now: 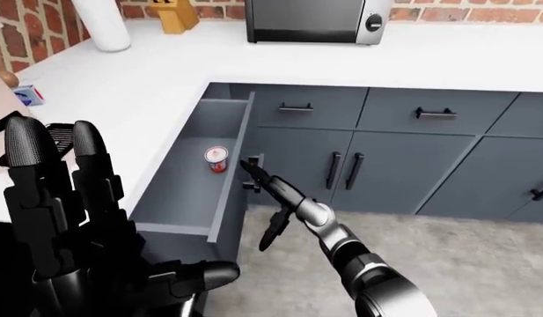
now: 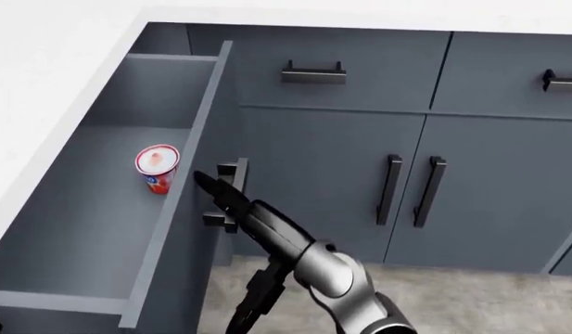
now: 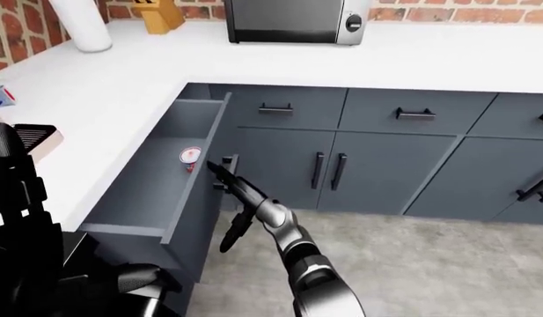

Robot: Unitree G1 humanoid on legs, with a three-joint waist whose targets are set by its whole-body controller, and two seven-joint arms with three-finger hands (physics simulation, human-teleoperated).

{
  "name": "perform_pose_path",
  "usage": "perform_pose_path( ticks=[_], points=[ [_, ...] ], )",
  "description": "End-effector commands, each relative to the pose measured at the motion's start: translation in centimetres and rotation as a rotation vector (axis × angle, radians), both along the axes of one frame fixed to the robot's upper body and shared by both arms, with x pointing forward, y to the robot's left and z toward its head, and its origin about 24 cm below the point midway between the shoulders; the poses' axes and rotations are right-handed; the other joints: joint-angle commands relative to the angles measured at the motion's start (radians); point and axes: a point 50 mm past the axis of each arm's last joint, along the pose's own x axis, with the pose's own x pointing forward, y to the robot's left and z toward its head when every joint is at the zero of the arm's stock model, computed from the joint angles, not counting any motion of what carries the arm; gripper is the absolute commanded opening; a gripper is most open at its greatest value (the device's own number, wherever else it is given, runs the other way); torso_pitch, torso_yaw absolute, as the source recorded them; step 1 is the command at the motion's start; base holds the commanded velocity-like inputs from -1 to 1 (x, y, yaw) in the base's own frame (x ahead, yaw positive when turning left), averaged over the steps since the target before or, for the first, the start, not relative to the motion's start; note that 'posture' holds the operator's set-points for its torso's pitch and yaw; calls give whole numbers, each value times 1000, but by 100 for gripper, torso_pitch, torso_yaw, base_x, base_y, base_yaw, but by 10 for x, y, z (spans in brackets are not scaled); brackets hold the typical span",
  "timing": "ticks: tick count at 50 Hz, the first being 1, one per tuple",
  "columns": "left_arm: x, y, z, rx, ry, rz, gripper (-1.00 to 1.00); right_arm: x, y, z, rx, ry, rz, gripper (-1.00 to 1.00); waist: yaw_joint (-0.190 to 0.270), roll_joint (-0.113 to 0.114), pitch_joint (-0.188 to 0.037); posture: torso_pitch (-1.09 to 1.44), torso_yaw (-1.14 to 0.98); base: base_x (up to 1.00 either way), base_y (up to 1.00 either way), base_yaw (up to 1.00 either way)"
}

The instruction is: Close the right drawer.

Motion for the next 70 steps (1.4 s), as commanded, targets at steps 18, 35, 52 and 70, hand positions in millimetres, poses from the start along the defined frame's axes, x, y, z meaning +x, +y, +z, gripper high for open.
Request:
perform_pose_path(
  ticks=[18,35,52,70],
  points=[
    [-5,-3,6,12,-60,-8,100,9,-69,102,137,-317,-200,100,31,-11,-14,0,0,0,0,0],
    [-8,-8,15,19,-58,-12,100,-111,-185,112,432,-508,-723,100,25,-19,-12,0,0,0,0,0],
    [-5,-16,13,42,-54,-41,100,-140,-235,103,551,-661,-1042,100,12,-9,-14,0,0,0,0,0],
    [23,-67,17,169,-75,-201,100,-135,-231,101,537,-649,-1025,100,10,-12,-27,0,0,0,0,0]
  ],
)
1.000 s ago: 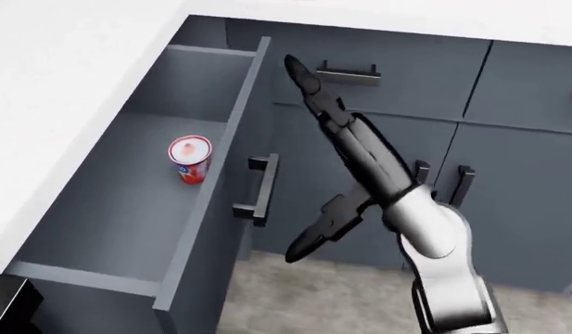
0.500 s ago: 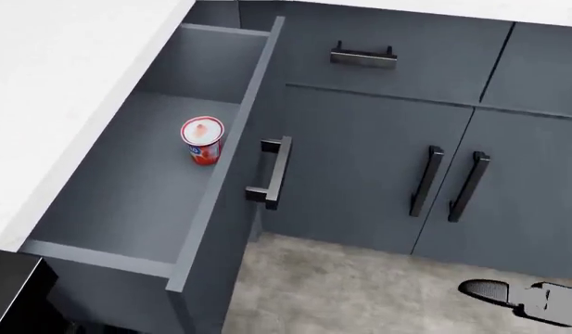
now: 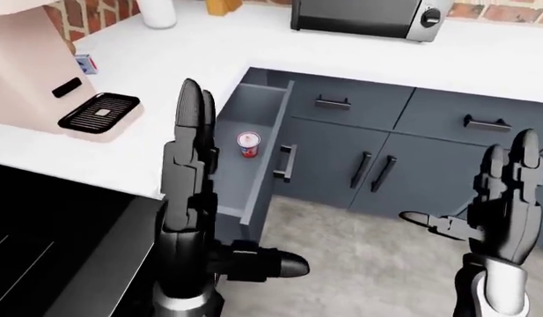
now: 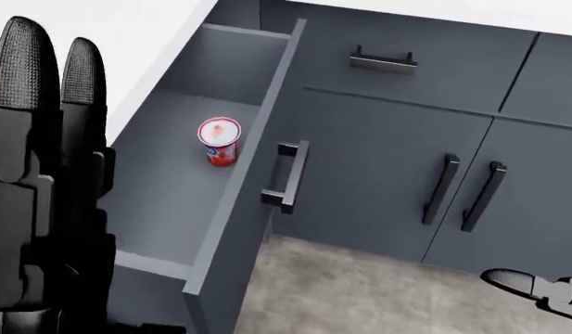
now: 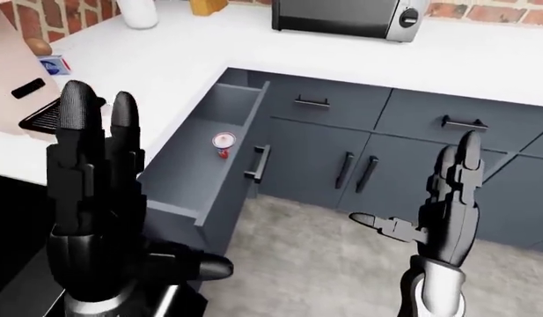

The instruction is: Close the right drawer.

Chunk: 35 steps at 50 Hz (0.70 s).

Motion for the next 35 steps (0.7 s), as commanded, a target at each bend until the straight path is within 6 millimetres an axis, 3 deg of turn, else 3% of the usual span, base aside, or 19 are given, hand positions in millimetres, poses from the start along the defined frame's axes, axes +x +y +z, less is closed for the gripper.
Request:
perform_pose_path(
  ticks=[1,9,18,29,35],
  points=[
    [-2,-3,5,-7,-42,-17,100,-2,1,15,-37,-72,0,100,0,-5,-13,0,0,0,0,0],
    [5,-32,-15,72,-14,-116,100,-3,1,15,-38,-72,3,100,2,-10,-14,0,0,0,0,0],
    [12,-52,-27,126,9,-184,100,0,2,14,-39,-67,12,100,2,-13,-13,0,0,0,0,0],
    [2,-75,-42,157,46,-266,100,1,4,15,-39,-62,19,100,1,-17,-10,0,0,0,0,0],
    [24,-82,-66,169,185,-248,100,1,4,13,-40,-60,23,100,3,-19,-8,0,0,0,0,0]
  ],
)
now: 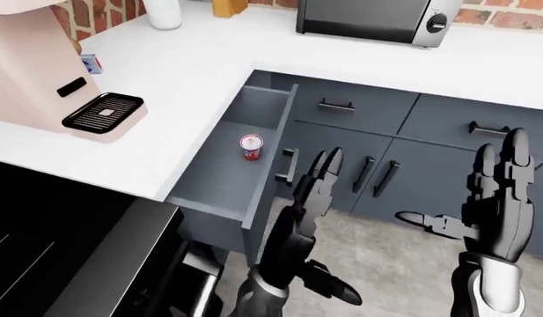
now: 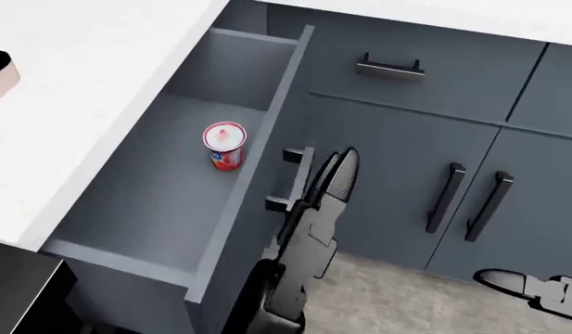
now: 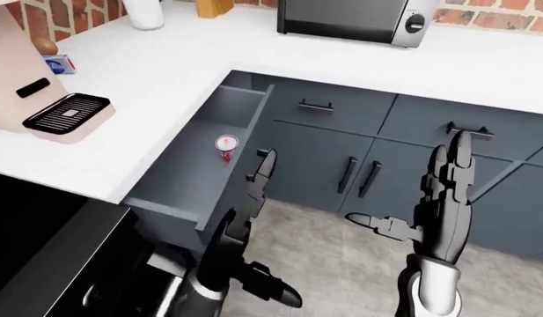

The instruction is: Close the right drawer.

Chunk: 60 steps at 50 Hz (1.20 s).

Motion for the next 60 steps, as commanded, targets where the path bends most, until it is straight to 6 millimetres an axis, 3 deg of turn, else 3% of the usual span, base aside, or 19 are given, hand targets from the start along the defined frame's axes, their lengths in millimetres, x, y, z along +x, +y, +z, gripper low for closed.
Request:
perform_pose_path(
  ticks=[1,9,14,24,36,60],
  points=[
    [5,3,7,-45,-22,15,100,-3,0,14,-38,-75,0,100,0,-7,-13,0,0,0,0,0],
    [18,5,-10,-31,106,58,100,-1,0,12,-40,-74,2,100,-3,-8,-13,0,0,0,0,0],
    [18,2,-25,-14,177,72,100,0,1,12,-40,-70,5,100,-4,-8,-14,0,0,0,0,0],
    [16,-1,-37,0,248,78,100,1,0,8,-39,-68,9,100,-5,-9,-15,0,0,0,0,0],
    [38,6,-65,7,450,178,100,3,3,9,-40,-63,16,100,-6,-9,-19,0,0,0,0,0],
    [53,21,-85,-35,588,335,100,2,3,7,-42,-62,20,100,-8,-11,-22,0,0,0,0,0]
  ],
)
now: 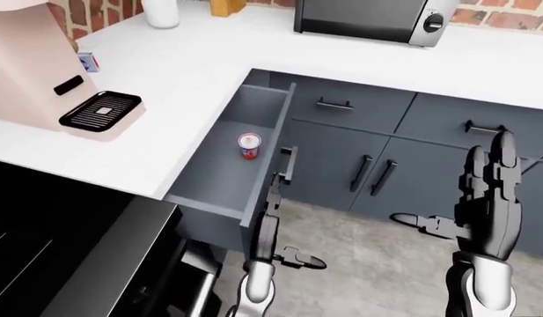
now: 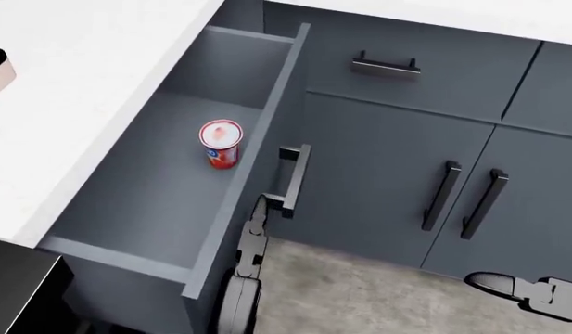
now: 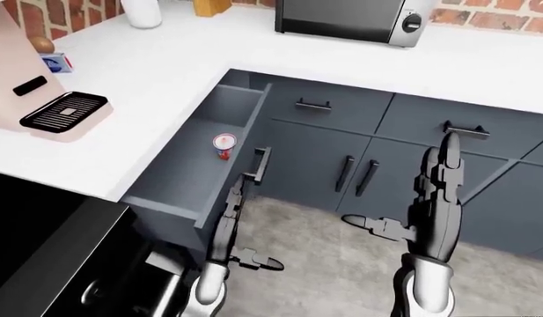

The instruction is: Close the right drawer.

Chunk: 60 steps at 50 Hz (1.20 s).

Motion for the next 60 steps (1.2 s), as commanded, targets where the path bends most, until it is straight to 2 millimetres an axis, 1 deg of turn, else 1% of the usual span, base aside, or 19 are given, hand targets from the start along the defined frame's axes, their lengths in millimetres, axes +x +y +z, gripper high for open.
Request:
perform_pose_path(
  ticks=[1,8,29,38,44,48,60],
  points=[
    [4,0,13,-33,-63,22,100,-2,0,15,-36,-78,1,100,1,-6,-15,0,0,0,0,0],
    [9,3,6,-28,-45,80,100,-1,0,14,-36,-76,3,100,-1,-7,-14,0,0,0,0,0],
    [12,9,2,-38,-23,130,100,1,2,13,-37,-71,12,100,-4,-8,-17,0,0,0,0,0],
    [14,17,3,-43,-23,160,100,0,5,16,-40,-72,14,100,-5,-6,-16,0,0,0,0,0],
    [16,26,-1,-40,-23,191,100,1,6,17,-43,-70,17,100,-6,-6,-16,0,0,0,0,0],
    [17,29,-5,-39,-19,199,100,2,6,17,-44,-69,19,100,-8,-6,-16,0,0,0,0,0],
    [23,38,-5,-45,-23,283,100,2,6,16,-46,-68,22,100,-11,-3,-18,0,0,0,0,0]
  ],
)
